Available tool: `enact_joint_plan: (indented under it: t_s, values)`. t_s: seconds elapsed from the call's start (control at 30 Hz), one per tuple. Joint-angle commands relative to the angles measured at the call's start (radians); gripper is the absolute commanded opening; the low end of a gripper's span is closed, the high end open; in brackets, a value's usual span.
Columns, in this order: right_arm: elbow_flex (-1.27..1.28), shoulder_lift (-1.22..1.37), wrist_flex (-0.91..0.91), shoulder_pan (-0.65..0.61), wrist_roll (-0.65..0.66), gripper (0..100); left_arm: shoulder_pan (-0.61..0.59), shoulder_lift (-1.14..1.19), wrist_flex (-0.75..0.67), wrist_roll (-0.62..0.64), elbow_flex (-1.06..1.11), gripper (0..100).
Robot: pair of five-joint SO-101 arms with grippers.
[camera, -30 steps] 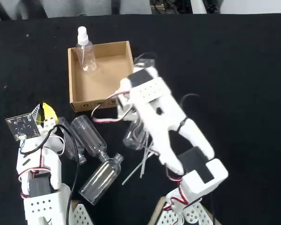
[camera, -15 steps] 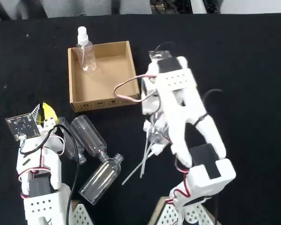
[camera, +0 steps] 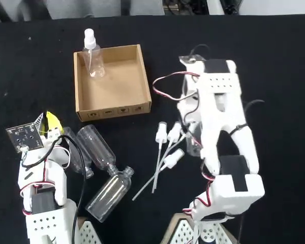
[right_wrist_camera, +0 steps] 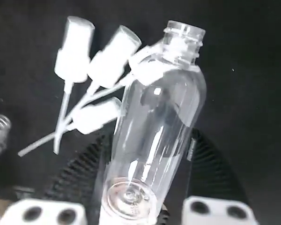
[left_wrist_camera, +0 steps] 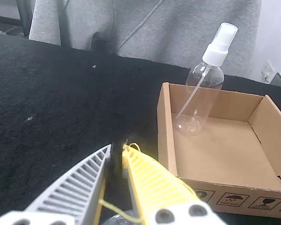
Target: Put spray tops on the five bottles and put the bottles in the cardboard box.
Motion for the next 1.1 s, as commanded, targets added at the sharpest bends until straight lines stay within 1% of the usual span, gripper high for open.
enact_joint_plan:
  t_s: [0.0,0.37,0.57,0.8,1.0,1.07]
  values:
    - [0.007,-0.01,0.031,0.087,0.094,15.8,-0.013,-0.005,0.003,-0.014,0.022,4]
    - [0.007,-0.008,0.031,0.316,0.376,15.8,-0.013,-0.005,0.003,-0.014,0.022,4]
    - [0.036,0.001,0.028,0.41,0.517,15.8,-0.013,-0.005,0.003,-0.014,0.022,4]
    - [0.14,-0.001,-0.063,0.453,0.64,15.8,-0.013,-0.005,0.003,-0.014,0.022,4]
    - [0.237,-0.001,-0.209,0.446,0.787,15.8,-0.013,-0.005,0.003,-0.014,0.022,4]
    - [0.265,-0.001,-0.247,0.445,0.81,16.2,-0.013,-0.005,0.003,-0.014,0.022,4]
